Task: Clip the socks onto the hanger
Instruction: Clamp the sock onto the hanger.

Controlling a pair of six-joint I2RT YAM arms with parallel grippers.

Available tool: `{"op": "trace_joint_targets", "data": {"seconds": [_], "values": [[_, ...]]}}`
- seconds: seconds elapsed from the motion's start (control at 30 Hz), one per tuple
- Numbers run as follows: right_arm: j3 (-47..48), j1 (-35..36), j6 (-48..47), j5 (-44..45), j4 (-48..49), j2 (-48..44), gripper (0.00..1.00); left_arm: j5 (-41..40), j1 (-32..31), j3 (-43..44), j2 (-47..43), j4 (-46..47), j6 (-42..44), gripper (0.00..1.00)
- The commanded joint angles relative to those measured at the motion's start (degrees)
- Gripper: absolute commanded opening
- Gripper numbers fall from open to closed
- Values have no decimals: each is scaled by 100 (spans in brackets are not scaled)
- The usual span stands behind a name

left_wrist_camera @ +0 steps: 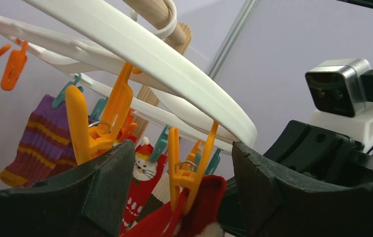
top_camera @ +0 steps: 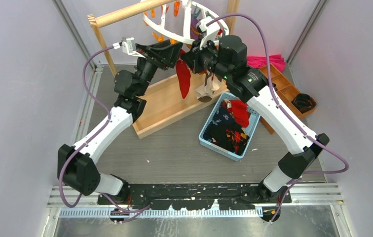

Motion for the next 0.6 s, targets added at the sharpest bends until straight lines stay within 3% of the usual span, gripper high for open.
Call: {"op": "trace_joint_targets", "data": {"seconds": [0.0, 0.17, 0.57], "values": [[59, -58, 104, 38, 166, -295, 1, -145, 22, -101, -498, -1, 158, 76], [-87, -105, 145, 35, 175, -384, 1, -284, 14, -202, -859, -337, 232, 81], [-363, -247, 185, 3, 227, -582, 2, -482, 18, -772, -1837, -959, 540, 79]]}}
